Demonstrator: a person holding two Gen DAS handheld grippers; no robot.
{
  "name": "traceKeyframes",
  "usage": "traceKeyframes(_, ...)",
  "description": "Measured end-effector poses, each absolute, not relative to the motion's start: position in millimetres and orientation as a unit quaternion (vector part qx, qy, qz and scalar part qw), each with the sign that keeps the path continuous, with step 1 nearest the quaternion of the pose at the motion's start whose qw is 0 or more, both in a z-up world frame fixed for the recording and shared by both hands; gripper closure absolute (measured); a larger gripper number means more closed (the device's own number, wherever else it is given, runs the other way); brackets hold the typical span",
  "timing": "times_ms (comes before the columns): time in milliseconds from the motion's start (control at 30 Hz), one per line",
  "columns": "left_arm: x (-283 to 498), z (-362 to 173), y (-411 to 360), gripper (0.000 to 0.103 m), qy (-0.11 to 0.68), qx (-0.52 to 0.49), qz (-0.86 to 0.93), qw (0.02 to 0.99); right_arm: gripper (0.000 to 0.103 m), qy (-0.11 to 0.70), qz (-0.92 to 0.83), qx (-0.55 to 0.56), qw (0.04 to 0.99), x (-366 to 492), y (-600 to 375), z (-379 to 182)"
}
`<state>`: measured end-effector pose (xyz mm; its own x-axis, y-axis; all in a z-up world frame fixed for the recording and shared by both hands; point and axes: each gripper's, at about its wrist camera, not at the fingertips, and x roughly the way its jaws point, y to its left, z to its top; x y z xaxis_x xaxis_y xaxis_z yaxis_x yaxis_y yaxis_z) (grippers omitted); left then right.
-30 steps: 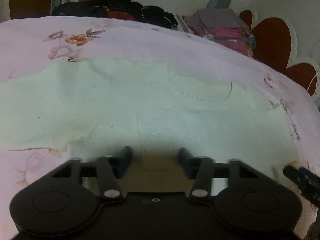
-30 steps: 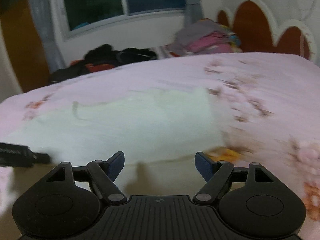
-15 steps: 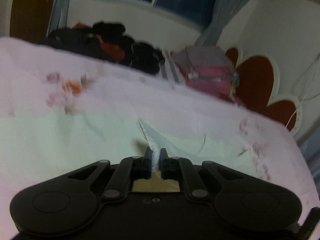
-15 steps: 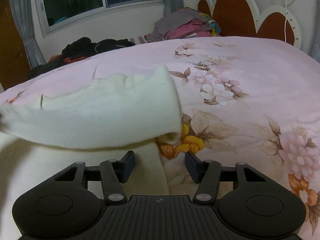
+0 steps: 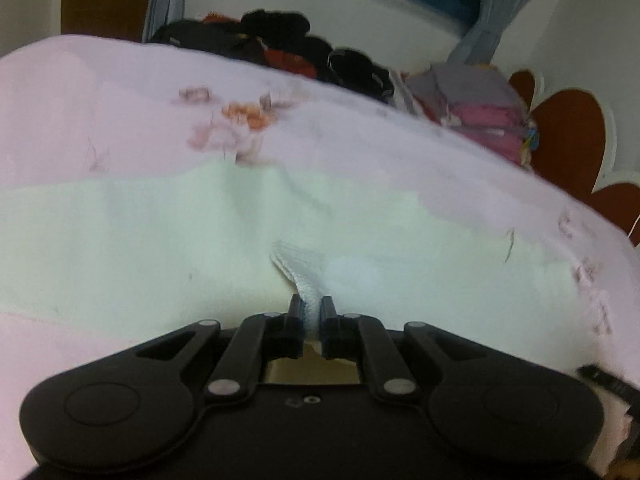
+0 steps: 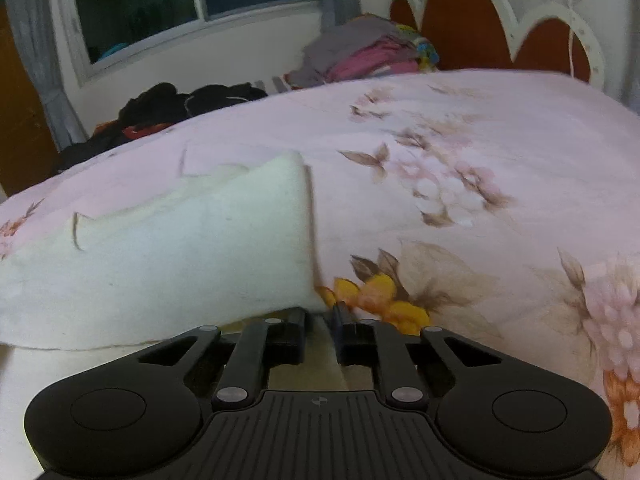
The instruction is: Fold small clothes
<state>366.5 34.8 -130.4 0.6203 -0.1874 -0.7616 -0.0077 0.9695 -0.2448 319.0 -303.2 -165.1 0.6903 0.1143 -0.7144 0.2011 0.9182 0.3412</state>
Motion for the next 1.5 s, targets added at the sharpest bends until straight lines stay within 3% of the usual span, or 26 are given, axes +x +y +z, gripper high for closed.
traceKeyframes(67,367.4,-135.7,32.6,0.095,0.438,-0.099,-0.049,0.892,0.090,0.396,-0.024,0.196,0.897,317.9,-302.2,-162.3)
traceKeyframes(200,364.9,-130.6,40.1,0.064,0.429,-0.092,-0.030,0.898,0.086,0.395,-0.013,0.203,0.896,307.2,-307.4,-151.7)
traceKeyframes(267,359.8,-123.5,46.2,0.053,0.414,-0.095,-0.019,0.905,0.061,0.381,-0.013,0.204,0.902,298.5,-311.7,-142.1)
traceKeyframes(300,357.0,-120.5,48.0,0.051,0.406,-0.093,-0.015,0.909,0.037,0.372,-0.014,0.203,0.906,295.0,-313.2,-136.6)
traceKeyframes(333,354.7,-117.8,48.7,0.051,0.399,-0.089,-0.015,0.912,0.033,0.360,-0.014,0.200,0.911,293.8,-315.3,-131.5)
traceKeyframes(667,356.7,-119.6,24.2,0.051,0.399,-0.067,-0.043,0.913,0.034,0.374,0.008,0.195,0.907,371.2,-310.4,-145.3)
traceKeyframes(800,359.4,-120.1,16.9,0.051,0.394,-0.064,-0.053,0.915,0.056,0.388,0.009,0.220,0.895,405.0,-314.1,-161.8)
traceKeyframes(967,363.3,-125.2,7.6,0.051,0.394,-0.052,-0.061,0.916,0.058,0.394,0.009,0.244,0.886,427.6,-320.6,-173.0)
traceKeyframes(1000,364.3,-127.3,6.0,0.051,0.395,-0.049,-0.060,0.915,0.083,0.393,0.018,0.244,0.887,428.6,-319.4,-172.8)
traceKeyframes(1033,364.7,-128.7,4.8,0.051,0.396,-0.049,-0.060,0.915,0.093,0.392,0.022,0.243,0.887,428.0,-318.5,-172.0)
traceKeyframes(1100,365.6,-130.8,3.2,0.051,0.398,-0.050,-0.059,0.914,0.096,0.380,0.017,0.228,0.896,422.7,-317.8,-166.8)
traceKeyframes(1400,370.3,-139.6,0.9,0.049,0.408,-0.047,-0.054,0.910,0.096,0.371,-0.021,0.191,0.908,414.3,-327.5,-161.4)
traceKeyframes(1500,368.9,-136.9,-1.4,0.049,0.401,-0.046,-0.057,0.913,0.088,0.346,-0.013,0.190,0.919,407.9,-322.5,-147.7)
